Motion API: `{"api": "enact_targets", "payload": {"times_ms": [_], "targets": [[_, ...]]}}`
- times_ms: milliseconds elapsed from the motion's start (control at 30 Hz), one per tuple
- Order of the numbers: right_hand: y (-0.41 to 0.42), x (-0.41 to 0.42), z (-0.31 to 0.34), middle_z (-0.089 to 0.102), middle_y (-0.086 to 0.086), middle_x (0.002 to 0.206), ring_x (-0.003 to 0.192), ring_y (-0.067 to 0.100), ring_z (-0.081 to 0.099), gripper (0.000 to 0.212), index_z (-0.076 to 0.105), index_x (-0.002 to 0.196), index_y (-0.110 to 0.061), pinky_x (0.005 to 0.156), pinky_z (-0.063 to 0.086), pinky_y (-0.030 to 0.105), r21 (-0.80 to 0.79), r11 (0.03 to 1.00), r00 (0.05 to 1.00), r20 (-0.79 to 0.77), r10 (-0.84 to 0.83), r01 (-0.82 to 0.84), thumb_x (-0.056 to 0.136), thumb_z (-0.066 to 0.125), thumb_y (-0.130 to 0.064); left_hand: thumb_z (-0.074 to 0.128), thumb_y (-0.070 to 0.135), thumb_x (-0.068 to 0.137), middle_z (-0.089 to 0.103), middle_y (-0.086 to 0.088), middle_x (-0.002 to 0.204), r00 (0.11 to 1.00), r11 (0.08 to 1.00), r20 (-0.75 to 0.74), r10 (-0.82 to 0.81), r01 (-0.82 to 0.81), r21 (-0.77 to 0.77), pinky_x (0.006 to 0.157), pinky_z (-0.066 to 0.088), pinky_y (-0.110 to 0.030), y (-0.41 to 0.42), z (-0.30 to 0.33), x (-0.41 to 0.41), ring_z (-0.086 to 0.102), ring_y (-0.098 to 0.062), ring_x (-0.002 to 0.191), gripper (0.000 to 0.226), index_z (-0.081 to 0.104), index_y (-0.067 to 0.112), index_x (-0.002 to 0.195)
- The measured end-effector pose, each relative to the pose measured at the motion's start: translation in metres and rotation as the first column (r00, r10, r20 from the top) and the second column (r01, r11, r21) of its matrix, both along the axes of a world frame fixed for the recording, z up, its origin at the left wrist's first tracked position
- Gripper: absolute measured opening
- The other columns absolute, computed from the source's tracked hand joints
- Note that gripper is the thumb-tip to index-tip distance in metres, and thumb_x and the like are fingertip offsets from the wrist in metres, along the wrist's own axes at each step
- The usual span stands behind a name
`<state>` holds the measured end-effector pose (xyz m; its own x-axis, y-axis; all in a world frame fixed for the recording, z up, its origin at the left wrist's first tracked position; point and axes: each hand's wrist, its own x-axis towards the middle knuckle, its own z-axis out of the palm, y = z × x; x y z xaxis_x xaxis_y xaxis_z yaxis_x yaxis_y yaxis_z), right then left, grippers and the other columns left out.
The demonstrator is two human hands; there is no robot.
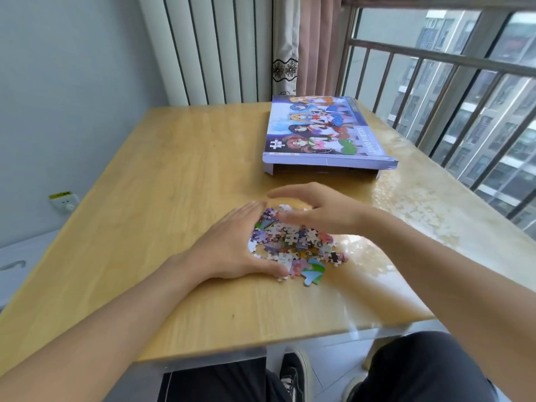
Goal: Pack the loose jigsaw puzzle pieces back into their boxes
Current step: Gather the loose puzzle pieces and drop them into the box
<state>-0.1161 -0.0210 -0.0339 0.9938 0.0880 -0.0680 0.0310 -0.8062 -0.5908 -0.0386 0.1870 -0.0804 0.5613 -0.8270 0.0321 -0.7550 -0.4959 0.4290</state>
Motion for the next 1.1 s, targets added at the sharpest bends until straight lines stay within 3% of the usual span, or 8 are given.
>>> {"api": "enact_targets", "payload": {"times_ms": [133,200,467,533,667,867,1000,1100], "targets": [[-0.026,-0.034,0.028,0.020,-0.017,0.163,0.148,0.012,0.024,0.136,0.017,0.159,-0.035,0.120,0.028,0.036,-0.355,0.935,0.953,-0.281,-0.112,0.005,0.047,0.088,-0.068,0.065,0.089,0.054,0.023,0.015,0.161,1.000,1.000,-0.025,-0.004,0.003,-0.015,0.120,0.019,-0.027,-0.025,-0.001,-0.010,0.019,-0.003,0.147,0.128,0.017,0.030,0.157],[-0.023,-0.050,0.027,0.014,-0.010,0.162,0.148,0.020,0.017,0.146,0.011,0.159,-0.025,0.121,0.025,0.040,-0.501,0.862,0.922,-0.366,-0.127,-0.080,0.043,0.089,-0.068,0.066,0.085,0.059,0.025,0.013,0.160,1.000,0.999,-0.016,0.006,-0.006,-0.035,0.117,0.020,-0.024,-0.033,-0.002,-0.012,0.022,-0.005,0.146,0.121,0.020,0.029,0.157],[-0.011,-0.038,-0.001,0.039,-0.002,0.127,0.112,0.019,0.048,0.108,0.047,0.141,-0.023,0.091,0.043,0.030,-0.292,0.938,0.962,-0.138,-0.236,0.188,0.051,0.090,-0.064,0.045,0.068,0.088,0.050,0.006,0.146,0.948,0.946,-0.290,0.131,-0.207,-0.249,0.109,0.035,-0.027,-0.049,0.006,-0.018,0.045,-0.011,0.135,0.073,0.042,0.026,0.148],[-0.011,-0.032,-0.001,0.040,-0.002,0.127,0.108,0.018,0.050,0.110,0.045,0.144,-0.024,0.090,0.043,0.028,-0.277,0.942,0.964,-0.131,-0.231,0.189,0.052,0.090,-0.063,0.046,0.079,0.079,0.043,0.008,0.152,0.930,0.947,-0.353,0.100,-0.198,-0.254,0.108,0.033,-0.024,-0.037,0.016,-0.012,0.040,-0.009,0.139,0.089,0.038,0.026,0.150],[-0.018,-0.025,0.015,0.033,-0.002,0.145,0.125,0.023,0.050,0.135,0.022,0.157,-0.026,0.105,0.044,0.035,-0.373,0.919,0.931,-0.273,-0.243,0.131,0.047,0.088,-0.069,0.060,0.099,0.024,0.014,0.010,0.159,0.998,0.948,0.010,0.068,-0.067,0.312,0.121,0.019,-0.034,-0.007,0.038,0.005,0.011,-0.015,0.147,0.158,0.015,0.024,0.156],[0.017,-0.007,0.021,0.028,0.006,0.137,0.097,0.024,0.065,0.137,0.025,0.153,-0.036,0.088,0.057,0.038,-0.472,0.876,0.880,-0.367,-0.301,0.103,0.037,0.091,-0.069,0.084,0.076,0.036,0.036,0.013,0.113,0.991,0.982,-0.057,0.121,-0.111,0.153,0.088,0.043,-0.025,-0.004,0.027,-0.012,0.048,-0.006,0.105,0.097,0.050,0.043,0.120],[0.027,0.000,0.027,0.041,0.002,0.115,0.078,0.016,0.063,0.118,0.038,0.146,-0.028,0.057,0.059,0.027,-0.361,0.920,0.887,-0.360,-0.288,0.152,0.047,0.098,-0.048,0.089,0.064,0.049,0.047,0.008,0.106,0.979,0.980,-0.047,0.197,-0.197,0.018,0.084,0.047,-0.029,-0.013,0.021,-0.011,0.053,-0.010,0.094,0.082,0.062,0.029,0.119],[0.030,-0.001,0.027,0.050,-0.004,0.103,0.070,0.016,0.063,0.100,0.044,0.140,-0.022,0.055,0.057,0.027,-0.260,0.946,0.896,-0.347,-0.277,0.192,0.056,0.098,-0.033,0.095,0.048,0.051,0.054,0.006,0.107,0.969,0.975,-0.120,0.215,-0.220,-0.039,0.071,0.042,-0.024,-0.019,0.020,-0.014,0.053,-0.010,0.084,0.071,0.067,0.025,0.112]]}}
